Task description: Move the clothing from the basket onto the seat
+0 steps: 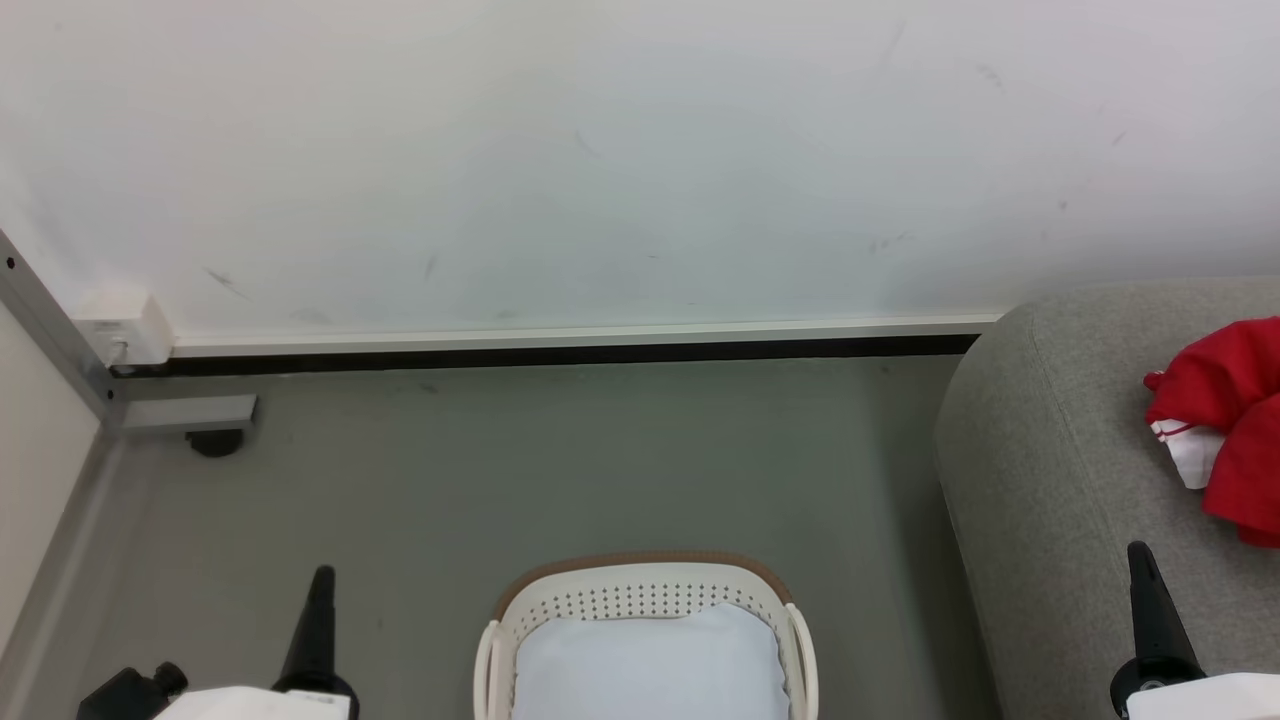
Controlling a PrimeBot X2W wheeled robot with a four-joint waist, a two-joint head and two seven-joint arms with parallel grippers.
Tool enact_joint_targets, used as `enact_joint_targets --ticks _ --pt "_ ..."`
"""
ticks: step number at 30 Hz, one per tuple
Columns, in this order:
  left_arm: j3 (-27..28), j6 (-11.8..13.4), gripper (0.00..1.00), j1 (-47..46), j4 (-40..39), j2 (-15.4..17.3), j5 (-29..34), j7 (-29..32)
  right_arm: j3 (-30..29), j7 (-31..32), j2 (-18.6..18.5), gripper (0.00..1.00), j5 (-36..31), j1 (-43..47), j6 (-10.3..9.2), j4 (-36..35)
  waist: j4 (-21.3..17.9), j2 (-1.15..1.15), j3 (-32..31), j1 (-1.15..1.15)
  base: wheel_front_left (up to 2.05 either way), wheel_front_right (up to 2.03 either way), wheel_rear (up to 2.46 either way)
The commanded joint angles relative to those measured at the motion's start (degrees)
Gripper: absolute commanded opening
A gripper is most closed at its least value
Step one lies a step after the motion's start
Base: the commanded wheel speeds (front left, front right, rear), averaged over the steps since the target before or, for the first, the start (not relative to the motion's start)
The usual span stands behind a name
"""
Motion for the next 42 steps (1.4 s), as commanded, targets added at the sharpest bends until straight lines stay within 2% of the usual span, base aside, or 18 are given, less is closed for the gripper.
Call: enact_joint_targets --ticks 1,42 --pt "0.32 -0.28 0.0 -1.09 -0.44 0.46 -1.37 0.28 -0.4 0.34 -0.09 0.0 1.41 -1.25 -0.05 -0.35 0.03 0.0 0.0 0.0 0.0 0.0 0.0" --pt "1.74 -0.44 0.0 -2.46 0.04 0.63 -23.03 6.15 -3.29 6.24 0.97 0.0 21.23 -2.52 -0.09 0.98 1.63 0.0 0.0 0.0 0.0 0.0 0.0"
